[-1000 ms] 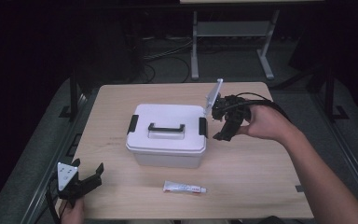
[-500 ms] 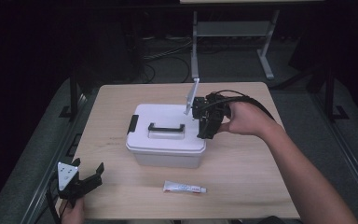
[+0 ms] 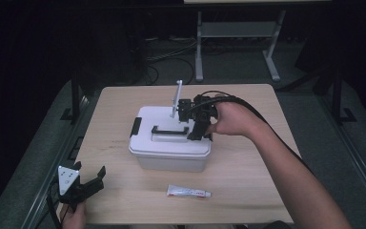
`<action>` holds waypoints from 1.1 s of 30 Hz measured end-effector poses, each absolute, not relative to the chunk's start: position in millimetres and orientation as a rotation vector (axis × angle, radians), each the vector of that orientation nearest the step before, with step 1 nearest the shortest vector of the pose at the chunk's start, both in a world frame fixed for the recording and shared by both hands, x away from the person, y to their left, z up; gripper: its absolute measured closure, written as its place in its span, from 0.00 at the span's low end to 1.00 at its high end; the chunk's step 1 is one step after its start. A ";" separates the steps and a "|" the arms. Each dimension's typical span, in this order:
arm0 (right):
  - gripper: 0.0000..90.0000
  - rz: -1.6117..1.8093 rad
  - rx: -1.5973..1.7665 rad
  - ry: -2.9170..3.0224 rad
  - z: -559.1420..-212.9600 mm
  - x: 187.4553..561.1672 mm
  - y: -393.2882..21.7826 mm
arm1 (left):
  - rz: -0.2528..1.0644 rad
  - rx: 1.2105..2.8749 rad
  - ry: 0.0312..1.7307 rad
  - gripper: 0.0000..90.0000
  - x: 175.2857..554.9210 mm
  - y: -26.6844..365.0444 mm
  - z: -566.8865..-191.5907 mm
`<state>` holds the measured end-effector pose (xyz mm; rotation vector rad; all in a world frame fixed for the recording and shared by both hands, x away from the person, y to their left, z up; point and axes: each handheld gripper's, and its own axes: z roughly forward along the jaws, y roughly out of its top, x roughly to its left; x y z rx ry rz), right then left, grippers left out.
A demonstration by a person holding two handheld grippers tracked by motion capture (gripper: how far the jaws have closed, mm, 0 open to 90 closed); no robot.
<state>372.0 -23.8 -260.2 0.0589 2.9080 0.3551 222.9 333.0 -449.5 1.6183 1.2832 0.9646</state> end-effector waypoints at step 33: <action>0.66 0.303 0.057 2.962 -278.4 394.9 28.0 | 0.953 1.608 1.285 0.15 223.9 332.8 -449.8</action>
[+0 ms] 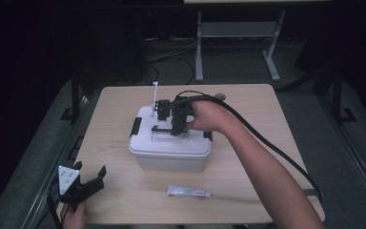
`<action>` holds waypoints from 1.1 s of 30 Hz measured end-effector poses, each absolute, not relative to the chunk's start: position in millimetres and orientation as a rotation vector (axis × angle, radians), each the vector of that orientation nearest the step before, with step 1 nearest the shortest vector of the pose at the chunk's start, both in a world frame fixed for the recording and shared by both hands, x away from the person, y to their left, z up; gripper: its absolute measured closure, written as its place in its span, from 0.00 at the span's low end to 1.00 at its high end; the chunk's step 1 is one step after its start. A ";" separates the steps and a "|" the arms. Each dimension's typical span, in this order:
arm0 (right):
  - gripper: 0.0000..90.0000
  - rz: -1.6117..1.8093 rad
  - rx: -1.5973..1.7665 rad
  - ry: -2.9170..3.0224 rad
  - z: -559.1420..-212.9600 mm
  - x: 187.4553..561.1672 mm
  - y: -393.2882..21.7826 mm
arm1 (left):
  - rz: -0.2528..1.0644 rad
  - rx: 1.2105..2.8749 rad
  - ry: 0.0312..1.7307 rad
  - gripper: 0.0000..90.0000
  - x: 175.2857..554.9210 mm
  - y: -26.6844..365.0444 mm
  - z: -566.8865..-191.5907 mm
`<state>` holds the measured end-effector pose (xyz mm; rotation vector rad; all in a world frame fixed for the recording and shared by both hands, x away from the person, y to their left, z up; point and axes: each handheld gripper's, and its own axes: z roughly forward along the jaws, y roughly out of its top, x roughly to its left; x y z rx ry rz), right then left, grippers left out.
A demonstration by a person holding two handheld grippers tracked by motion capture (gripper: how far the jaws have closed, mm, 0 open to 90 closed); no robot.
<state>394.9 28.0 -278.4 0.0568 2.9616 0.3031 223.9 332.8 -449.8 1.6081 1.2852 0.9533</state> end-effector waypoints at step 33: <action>0.83 0.311 0.158 3.040 -274.6 436.0 36.6 | 0.944 1.589 1.308 0.15 224.4 338.3 -450.5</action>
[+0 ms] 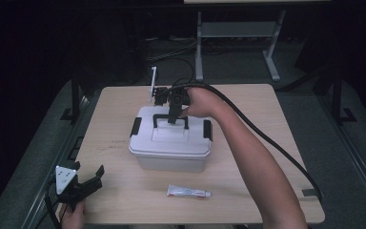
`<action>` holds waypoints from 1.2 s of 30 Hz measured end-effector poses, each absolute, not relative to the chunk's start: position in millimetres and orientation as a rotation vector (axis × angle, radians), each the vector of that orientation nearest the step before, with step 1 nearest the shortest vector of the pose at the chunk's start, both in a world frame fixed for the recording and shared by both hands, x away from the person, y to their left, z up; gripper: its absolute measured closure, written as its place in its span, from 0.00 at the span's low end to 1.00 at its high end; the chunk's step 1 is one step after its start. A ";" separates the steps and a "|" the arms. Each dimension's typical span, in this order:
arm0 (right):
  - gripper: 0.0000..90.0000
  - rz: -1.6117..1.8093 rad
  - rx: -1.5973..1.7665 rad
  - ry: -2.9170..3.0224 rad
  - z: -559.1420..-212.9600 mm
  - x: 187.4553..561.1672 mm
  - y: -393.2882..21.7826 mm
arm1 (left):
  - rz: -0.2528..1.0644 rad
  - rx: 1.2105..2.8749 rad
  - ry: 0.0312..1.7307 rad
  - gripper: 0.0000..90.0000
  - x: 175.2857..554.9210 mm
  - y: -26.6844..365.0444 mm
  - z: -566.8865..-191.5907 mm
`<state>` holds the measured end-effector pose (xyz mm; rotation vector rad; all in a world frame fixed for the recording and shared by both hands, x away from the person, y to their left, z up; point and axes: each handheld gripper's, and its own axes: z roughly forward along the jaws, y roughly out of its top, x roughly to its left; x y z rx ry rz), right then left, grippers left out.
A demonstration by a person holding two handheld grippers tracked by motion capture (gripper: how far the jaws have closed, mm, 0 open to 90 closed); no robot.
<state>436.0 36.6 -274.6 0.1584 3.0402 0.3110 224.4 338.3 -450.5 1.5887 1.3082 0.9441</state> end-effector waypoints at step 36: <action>0.92 0.317 0.120 3.077 -273.0 434.6 41.1 | 0.954 1.592 1.304 0.15 223.7 338.1 -449.9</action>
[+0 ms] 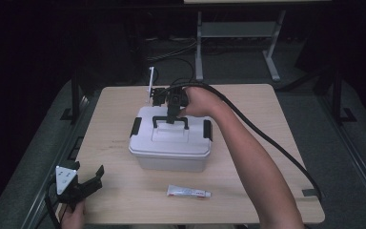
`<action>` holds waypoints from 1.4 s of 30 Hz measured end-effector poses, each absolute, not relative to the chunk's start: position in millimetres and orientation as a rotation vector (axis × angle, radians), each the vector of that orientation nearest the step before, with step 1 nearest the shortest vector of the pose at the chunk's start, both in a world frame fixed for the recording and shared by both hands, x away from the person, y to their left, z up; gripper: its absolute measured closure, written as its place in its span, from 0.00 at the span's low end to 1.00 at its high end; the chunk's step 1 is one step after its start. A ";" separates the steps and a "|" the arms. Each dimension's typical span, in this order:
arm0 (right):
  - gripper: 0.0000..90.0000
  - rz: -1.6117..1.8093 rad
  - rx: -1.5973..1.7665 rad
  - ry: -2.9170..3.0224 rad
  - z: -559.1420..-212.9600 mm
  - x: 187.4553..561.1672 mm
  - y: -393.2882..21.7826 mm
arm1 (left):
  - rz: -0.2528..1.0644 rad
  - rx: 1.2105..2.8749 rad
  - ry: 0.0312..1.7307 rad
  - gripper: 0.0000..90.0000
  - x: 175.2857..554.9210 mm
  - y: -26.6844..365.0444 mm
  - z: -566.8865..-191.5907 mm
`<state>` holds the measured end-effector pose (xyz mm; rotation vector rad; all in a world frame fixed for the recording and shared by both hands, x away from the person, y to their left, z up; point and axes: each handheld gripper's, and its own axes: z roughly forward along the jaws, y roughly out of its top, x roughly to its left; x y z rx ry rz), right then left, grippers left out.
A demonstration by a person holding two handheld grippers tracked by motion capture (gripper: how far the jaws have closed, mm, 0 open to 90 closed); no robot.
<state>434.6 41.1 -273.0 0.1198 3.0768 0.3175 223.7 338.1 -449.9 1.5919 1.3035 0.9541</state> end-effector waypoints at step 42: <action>0.93 0.336 0.135 3.079 -266.9 432.4 39.6 | 0.958 1.593 1.304 0.15 222.9 340.0 -449.4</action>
